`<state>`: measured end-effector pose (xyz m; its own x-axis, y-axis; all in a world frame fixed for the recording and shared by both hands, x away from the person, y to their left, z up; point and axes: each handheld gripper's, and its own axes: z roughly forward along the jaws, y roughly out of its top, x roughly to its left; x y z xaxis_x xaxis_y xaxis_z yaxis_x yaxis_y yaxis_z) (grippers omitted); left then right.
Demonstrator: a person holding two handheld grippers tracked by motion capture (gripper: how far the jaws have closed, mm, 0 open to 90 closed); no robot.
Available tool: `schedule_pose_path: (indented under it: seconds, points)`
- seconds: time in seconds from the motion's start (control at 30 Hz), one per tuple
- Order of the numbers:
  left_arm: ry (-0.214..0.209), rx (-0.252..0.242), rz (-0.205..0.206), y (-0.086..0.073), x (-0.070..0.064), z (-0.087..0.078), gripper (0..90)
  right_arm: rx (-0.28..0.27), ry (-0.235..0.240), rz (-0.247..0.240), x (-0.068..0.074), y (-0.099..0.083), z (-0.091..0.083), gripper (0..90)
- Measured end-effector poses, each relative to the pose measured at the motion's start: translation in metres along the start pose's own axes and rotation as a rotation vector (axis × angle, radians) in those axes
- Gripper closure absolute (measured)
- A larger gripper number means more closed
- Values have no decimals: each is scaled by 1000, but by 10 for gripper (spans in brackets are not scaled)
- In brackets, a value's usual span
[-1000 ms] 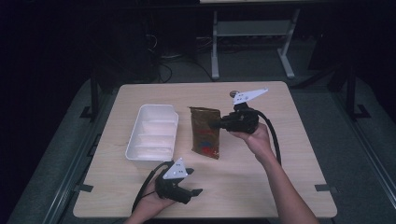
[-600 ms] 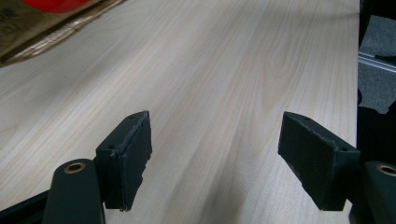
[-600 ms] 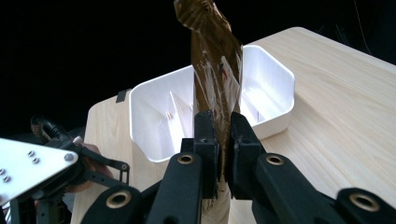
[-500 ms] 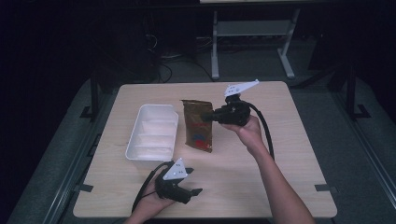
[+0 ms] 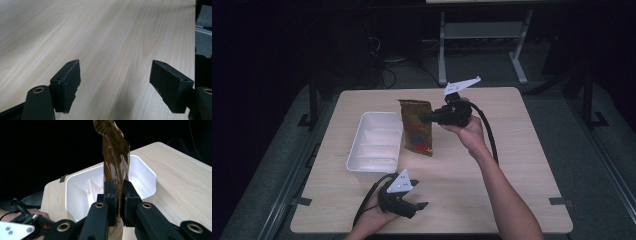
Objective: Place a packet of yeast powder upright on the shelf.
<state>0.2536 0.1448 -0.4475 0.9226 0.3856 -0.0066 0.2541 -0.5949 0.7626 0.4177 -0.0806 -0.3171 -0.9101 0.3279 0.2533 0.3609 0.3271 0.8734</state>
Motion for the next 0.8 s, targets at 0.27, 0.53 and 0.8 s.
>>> schedule_pose_path:
  seconds: [0.27,0.53,0.8]
  points:
    - [5,-14,-14,-1,2,-2,240,1,8,-17,-1,16,13,840]
    - [4,-12,-10,-2,2,-3,241,-2,25,-21,1,27,28,840]
    - [4,-15,-10,-2,2,-4,241,-17,52,-30,2,40,46,841]
